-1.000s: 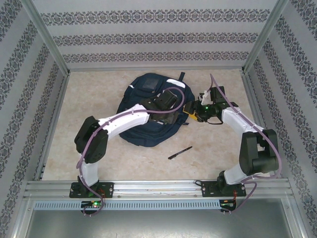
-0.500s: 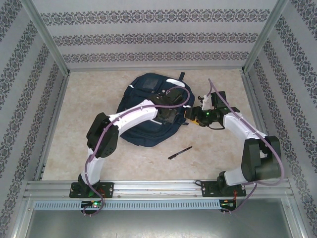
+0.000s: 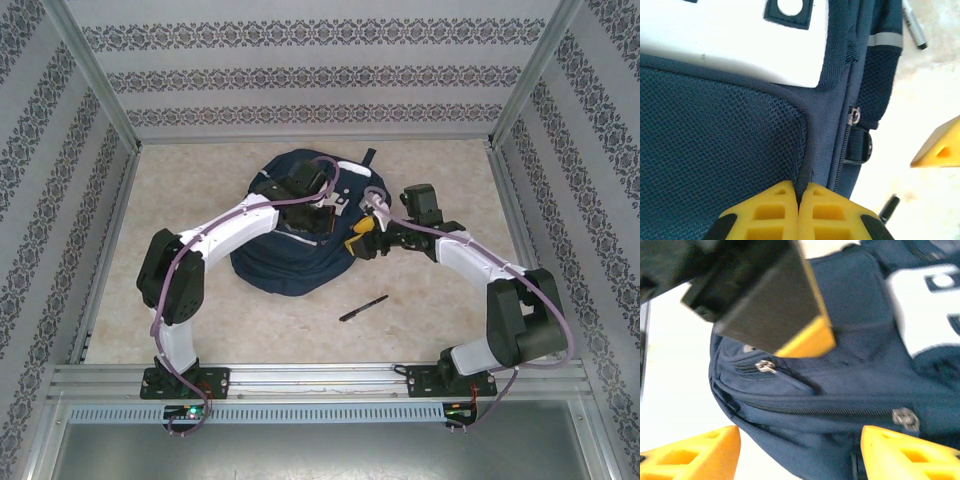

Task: Pack books, pencil case, and school supplies into a backpack

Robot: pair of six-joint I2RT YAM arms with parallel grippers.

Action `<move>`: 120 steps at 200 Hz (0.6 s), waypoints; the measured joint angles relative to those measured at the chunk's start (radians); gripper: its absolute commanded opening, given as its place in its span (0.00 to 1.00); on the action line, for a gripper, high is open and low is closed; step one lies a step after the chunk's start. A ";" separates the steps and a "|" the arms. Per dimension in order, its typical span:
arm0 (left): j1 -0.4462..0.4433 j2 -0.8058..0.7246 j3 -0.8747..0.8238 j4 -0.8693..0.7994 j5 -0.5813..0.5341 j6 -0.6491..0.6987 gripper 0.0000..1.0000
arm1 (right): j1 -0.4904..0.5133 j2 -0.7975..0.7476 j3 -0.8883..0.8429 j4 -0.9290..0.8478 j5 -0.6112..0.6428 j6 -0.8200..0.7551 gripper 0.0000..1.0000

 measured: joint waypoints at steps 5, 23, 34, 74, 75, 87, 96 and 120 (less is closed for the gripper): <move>0.003 -0.003 -0.007 0.008 0.014 -0.010 0.00 | 0.009 0.003 0.000 0.008 -0.003 -0.042 0.65; 0.010 -0.011 -0.024 0.030 0.050 -0.037 0.00 | 0.048 0.017 -0.002 0.052 -0.006 -0.167 0.65; 0.010 -0.014 -0.032 0.043 0.063 -0.048 0.00 | 0.072 0.025 -0.008 0.082 0.005 -0.233 0.65; 0.016 -0.025 -0.055 0.066 0.101 -0.074 0.00 | 0.109 0.058 -0.030 0.157 0.069 -0.393 0.63; 0.016 -0.025 -0.055 0.066 0.102 -0.074 0.00 | 0.109 0.060 -0.031 0.158 0.072 -0.397 0.63; 0.016 -0.028 -0.055 0.072 0.107 -0.080 0.00 | 0.109 0.069 -0.037 0.170 0.091 -0.428 0.63; 0.016 -0.031 -0.056 0.074 0.111 -0.086 0.00 | 0.109 0.073 -0.046 0.179 0.105 -0.449 0.61; 0.017 -0.031 -0.066 0.087 0.121 -0.098 0.00 | 0.111 0.073 -0.053 0.174 0.120 -0.493 0.43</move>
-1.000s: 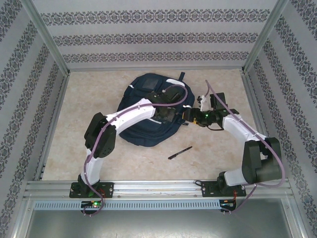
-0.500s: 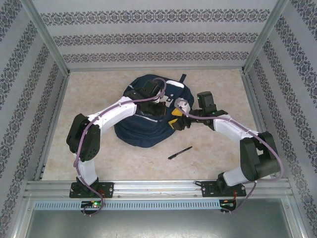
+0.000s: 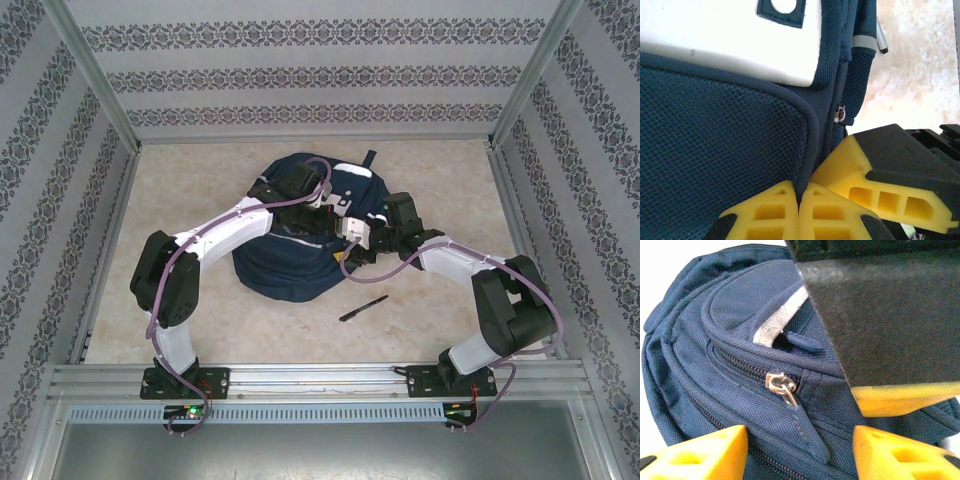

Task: Pack books, pencil case, and school supplies into a backpack

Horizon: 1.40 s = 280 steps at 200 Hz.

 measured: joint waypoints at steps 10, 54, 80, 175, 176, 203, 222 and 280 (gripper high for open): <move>0.000 0.000 -0.002 0.004 0.000 -0.008 0.00 | 0.002 0.000 0.000 -0.008 0.002 -0.027 0.33; 0.000 0.000 -0.004 0.010 0.000 -0.034 0.00 | 0.033 -0.027 -0.014 -0.023 0.043 -0.059 0.03; 0.000 -0.003 -0.005 0.025 -0.006 -0.053 0.00 | 0.033 -0.065 -0.021 -0.034 0.046 -0.032 0.00; 0.000 -0.011 -0.016 0.071 -0.019 -0.131 0.00 | 0.154 -0.168 -0.104 -0.031 0.057 0.043 0.00; 0.000 -0.010 -0.016 0.074 -0.019 -0.132 0.00 | 0.156 -0.168 -0.105 -0.030 0.057 0.045 0.00; -0.001 -0.005 -0.014 0.102 -0.023 -0.153 0.00 | 0.227 -0.168 -0.105 0.000 0.051 0.098 0.00; -0.002 -0.001 -0.014 0.117 -0.023 -0.164 0.00 | 0.274 -0.165 -0.105 0.034 0.054 0.140 0.00; -0.002 0.000 -0.015 0.141 -0.030 -0.175 0.00 | 0.198 -0.341 -0.271 0.156 0.117 0.277 0.47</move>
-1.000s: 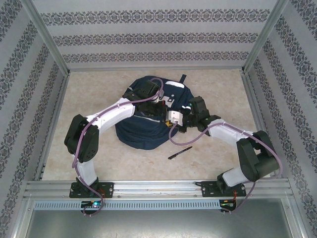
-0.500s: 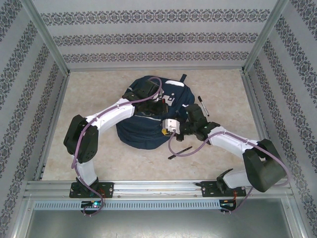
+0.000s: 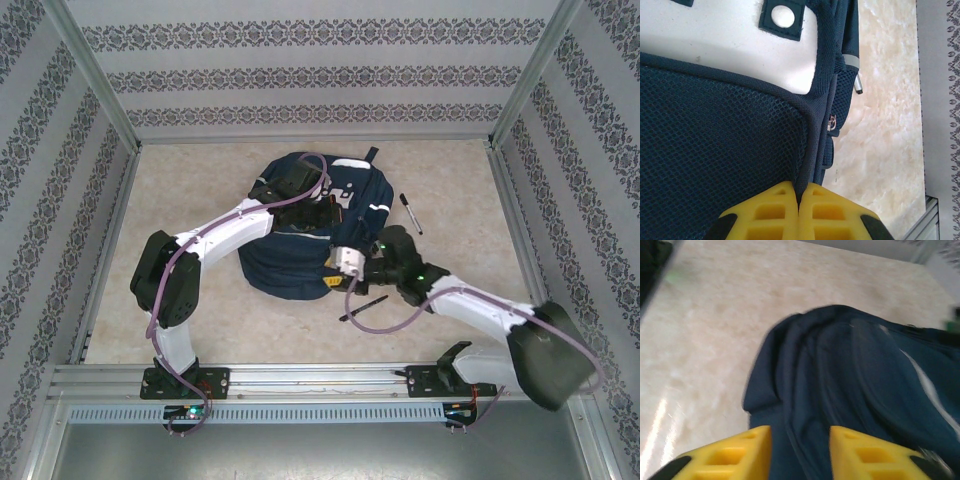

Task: Pack books, pencil case, and school supplies into a backpack

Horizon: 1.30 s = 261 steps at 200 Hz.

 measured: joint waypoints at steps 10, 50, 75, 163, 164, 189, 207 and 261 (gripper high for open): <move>0.000 0.000 0.000 0.000 0.000 0.000 0.00 | -0.048 -0.050 -0.026 0.005 0.005 0.007 0.48; 0.000 0.000 0.000 0.002 0.001 -0.001 0.00 | -0.160 -0.054 -0.035 0.026 0.032 -0.017 0.51; 0.000 0.000 0.000 0.002 0.004 -0.005 0.00 | -0.159 0.025 -0.019 0.042 0.042 -0.021 0.52; -0.001 0.000 0.000 0.010 0.007 -0.023 0.00 | -0.106 0.131 0.016 0.127 0.093 -0.068 0.30; -0.001 0.000 0.000 0.010 0.007 -0.023 0.00 | -0.106 0.132 0.016 0.128 0.093 -0.069 0.30; -0.001 0.000 0.000 0.010 0.007 -0.023 0.00 | -0.089 0.148 0.016 0.136 0.111 -0.081 0.22; -0.001 0.000 -0.001 0.010 0.006 -0.024 0.00 | -0.080 0.151 0.016 0.137 0.120 -0.097 0.14; 0.000 0.000 -0.002 0.009 0.003 -0.025 0.00 | -0.072 0.149 0.016 0.134 0.107 -0.089 0.00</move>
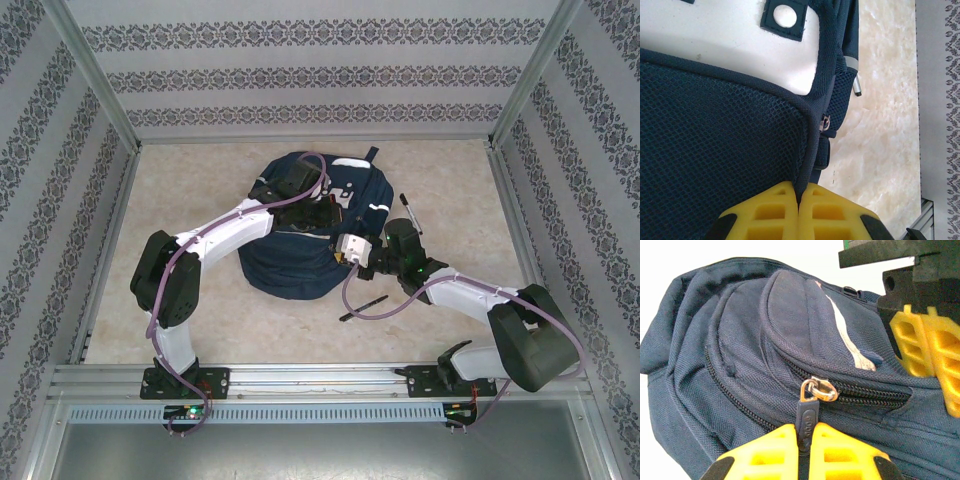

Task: Pack books, pencil case, and school supplies into a backpack

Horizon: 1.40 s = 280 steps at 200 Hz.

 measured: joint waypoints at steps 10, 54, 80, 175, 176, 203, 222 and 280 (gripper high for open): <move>0.000 0.000 -0.002 -0.001 -0.002 0.000 0.00 | 0.007 0.003 0.004 0.000 -0.002 0.006 0.00; 0.001 0.000 -0.010 -0.013 -0.015 0.000 0.00 | 0.045 0.037 0.020 0.001 -0.045 0.055 0.00; 0.000 0.000 -0.011 -0.006 -0.020 -0.001 0.00 | 0.064 0.045 0.028 0.002 -0.083 0.094 0.00; -0.014 0.000 -0.018 0.097 -0.034 -0.022 0.00 | 0.218 0.172 0.014 0.225 -0.104 0.397 0.29; -0.014 0.000 -0.018 0.097 -0.034 -0.022 0.00 | 0.217 0.168 0.010 0.230 -0.105 0.397 0.30; -0.013 -0.006 -0.034 0.117 -0.050 -0.002 0.00 | 0.130 0.021 -0.049 0.226 -0.106 0.544 0.41; -0.013 -0.022 -0.054 0.127 -0.055 0.006 0.00 | 0.037 -0.109 -0.051 0.193 -0.085 0.666 0.44; -0.011 -0.027 -0.064 0.135 -0.042 0.057 0.01 | -0.090 -0.291 0.019 -0.119 0.168 1.178 0.44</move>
